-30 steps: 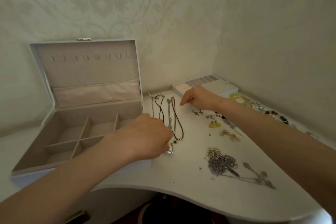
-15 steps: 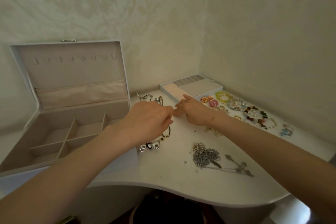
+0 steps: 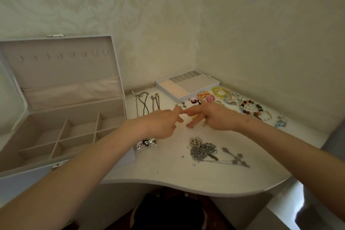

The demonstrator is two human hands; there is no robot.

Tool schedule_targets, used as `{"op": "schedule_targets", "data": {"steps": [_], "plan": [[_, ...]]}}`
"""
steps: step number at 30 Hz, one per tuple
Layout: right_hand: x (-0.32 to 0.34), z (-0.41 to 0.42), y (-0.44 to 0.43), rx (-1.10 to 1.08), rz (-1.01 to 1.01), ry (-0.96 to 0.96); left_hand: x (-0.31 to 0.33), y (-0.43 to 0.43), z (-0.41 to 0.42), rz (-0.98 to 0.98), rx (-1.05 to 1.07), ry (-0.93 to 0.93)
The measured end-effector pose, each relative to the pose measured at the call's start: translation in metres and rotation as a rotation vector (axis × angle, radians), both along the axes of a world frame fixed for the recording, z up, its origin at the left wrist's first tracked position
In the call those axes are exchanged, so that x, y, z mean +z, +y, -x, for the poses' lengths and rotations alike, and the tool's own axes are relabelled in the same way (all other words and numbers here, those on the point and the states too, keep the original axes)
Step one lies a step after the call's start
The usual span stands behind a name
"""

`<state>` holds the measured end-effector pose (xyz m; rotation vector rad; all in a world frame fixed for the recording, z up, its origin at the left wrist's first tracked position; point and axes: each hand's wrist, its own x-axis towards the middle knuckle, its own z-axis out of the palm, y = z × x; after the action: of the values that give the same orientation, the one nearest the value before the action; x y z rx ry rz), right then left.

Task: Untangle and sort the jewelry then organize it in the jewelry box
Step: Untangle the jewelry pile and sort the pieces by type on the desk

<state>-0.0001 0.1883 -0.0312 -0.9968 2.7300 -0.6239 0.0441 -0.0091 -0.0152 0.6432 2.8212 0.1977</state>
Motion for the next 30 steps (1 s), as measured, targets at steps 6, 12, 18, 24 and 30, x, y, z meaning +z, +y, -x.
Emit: {"op": "schedule_targets", "data": {"steps": [6, 12, 18, 24, 30], "plan": [[-0.009, -0.001, 0.010, -0.095, -0.011, 0.060, -0.011, 0.016, -0.001, 0.015, 0.010, -0.150], [-0.019, -0.013, 0.020, -0.104, 0.023, 0.060, -0.011, 0.011, -0.010, 0.027, -0.024, -0.155], [-0.021, -0.039, 0.031, -0.023, 0.146, 0.078, -0.013, 0.004, -0.027, 0.001, -0.140, -0.163], [-0.021, -0.053, 0.036, -0.065, 0.215, 0.106, -0.014, 0.002, -0.033, -0.206, -0.124, -0.116], [-0.006, -0.066, 0.040, -0.133, 0.203, 0.135, -0.025, 0.018, -0.028, -0.301, -0.189, 0.159]]}}
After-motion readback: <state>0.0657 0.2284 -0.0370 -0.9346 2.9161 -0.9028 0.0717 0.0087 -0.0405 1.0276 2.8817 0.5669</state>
